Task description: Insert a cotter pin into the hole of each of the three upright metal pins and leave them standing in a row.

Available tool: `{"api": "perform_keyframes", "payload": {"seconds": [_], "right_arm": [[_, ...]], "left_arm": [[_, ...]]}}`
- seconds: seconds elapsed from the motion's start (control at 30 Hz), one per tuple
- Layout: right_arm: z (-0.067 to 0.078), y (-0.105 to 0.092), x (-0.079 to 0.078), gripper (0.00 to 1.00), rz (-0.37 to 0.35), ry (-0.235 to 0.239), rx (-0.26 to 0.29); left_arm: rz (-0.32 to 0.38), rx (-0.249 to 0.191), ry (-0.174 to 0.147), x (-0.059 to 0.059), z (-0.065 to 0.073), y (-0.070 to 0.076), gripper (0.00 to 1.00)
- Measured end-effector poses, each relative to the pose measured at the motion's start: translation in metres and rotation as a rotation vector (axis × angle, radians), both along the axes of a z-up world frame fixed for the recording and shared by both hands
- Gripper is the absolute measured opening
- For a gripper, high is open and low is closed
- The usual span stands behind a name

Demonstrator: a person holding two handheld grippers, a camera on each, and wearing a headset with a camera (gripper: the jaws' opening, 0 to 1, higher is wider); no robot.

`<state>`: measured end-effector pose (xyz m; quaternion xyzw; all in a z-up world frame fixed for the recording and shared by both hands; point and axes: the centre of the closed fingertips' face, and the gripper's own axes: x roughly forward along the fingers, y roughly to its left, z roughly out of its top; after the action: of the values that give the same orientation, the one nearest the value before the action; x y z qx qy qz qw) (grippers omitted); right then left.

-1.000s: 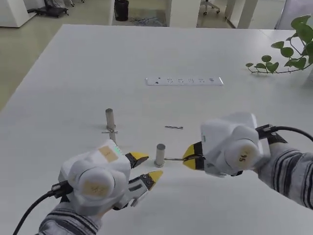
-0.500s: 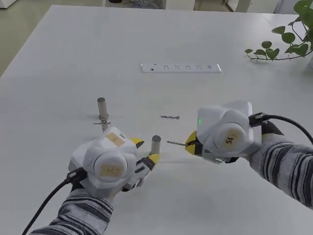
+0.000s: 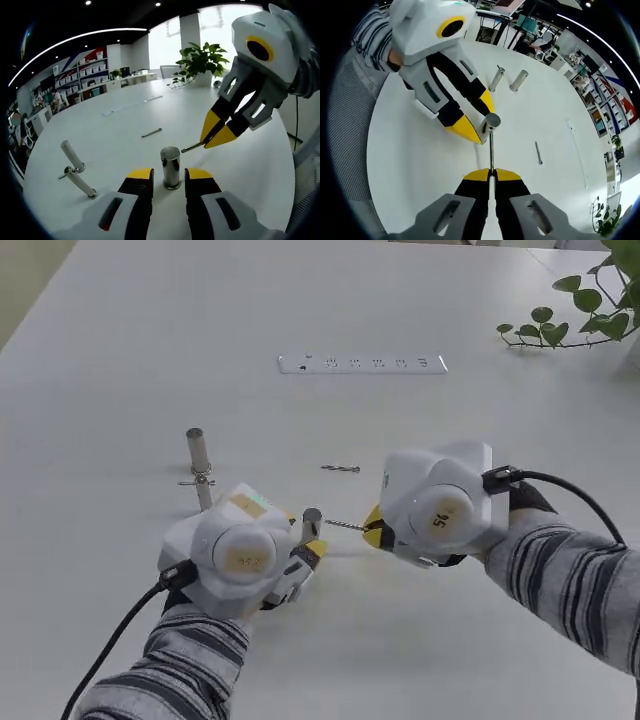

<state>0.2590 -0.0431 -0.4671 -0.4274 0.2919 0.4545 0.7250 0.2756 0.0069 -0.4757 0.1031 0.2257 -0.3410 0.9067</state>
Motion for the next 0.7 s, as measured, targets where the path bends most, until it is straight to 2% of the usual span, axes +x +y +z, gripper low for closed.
{"api": "perform_keyframes", "payload": {"seconds": [0.27, 0.53, 0.7], "right_arm": [[-0.001, 0.004, 0.002, 0.0, -0.003, 0.004, 0.019], [-0.002, 0.01, 0.002, 0.0, -0.01, 0.014, 0.031], [-0.002, 0.009, 0.003, 0.0, -0.008, 0.005, 0.006]], "left_arm": [[-0.005, 0.018, 0.009, 0.004, -0.008, -0.007, 0.15], [0.015, 0.023, 0.022, 0.006, -0.012, -0.008, 0.11], [0.038, 0.024, 0.023, 0.006, -0.014, -0.008, 0.11]]}}
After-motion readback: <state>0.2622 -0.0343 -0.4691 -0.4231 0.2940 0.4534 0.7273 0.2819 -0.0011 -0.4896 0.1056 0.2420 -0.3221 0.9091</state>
